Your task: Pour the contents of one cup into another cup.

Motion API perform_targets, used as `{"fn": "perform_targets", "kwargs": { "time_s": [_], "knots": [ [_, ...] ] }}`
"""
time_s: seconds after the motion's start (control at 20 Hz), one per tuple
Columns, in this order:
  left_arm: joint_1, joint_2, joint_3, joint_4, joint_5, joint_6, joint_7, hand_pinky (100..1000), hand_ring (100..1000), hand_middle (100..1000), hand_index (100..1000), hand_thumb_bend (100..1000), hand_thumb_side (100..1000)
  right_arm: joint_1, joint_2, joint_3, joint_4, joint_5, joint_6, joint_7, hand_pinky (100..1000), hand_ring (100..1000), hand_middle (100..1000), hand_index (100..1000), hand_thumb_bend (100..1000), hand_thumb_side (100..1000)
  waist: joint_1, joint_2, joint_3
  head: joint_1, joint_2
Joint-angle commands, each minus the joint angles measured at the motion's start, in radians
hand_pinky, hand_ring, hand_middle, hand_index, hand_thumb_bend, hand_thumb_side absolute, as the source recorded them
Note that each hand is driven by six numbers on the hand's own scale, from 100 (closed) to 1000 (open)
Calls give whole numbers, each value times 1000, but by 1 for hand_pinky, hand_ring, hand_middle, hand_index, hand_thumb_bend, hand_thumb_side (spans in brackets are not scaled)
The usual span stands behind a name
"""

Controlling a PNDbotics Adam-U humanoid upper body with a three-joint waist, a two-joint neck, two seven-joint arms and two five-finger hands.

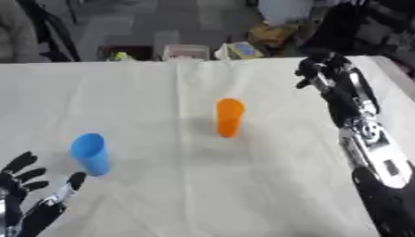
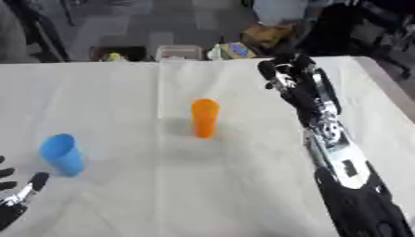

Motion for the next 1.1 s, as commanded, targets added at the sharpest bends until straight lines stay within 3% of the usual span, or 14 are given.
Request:
{"fn": "perform_targets", "kwargs": {
  "time_s": [0.05, 0.65, 1.1],
  "knots": [
    [-36, 33, -6, 37, 26, 1, 19, 621, 688, 744, 839, 818, 291, -9, -11, -8, -8, -3, -1, 2, 476, 597, 579, 730, 727, 468, 3, -9, -2, 0, -3],
    [-132, 39, -39, 139, 74, -9, 0, 620, 685, 741, 842, 834, 291, -9, -10, -6, -7, -4, -1, 6, 476, 597, 578, 730, 728, 468, 4, -10, -5, -4, -9],
    [-186, 58, -65, 159, 59, 19, -30, 621, 686, 743, 845, 852, 294, -8, -11, -5, -6, -4, -1, 8, 476, 596, 578, 729, 729, 468, 5, -11, -8, -2, 0]
  ]
}}
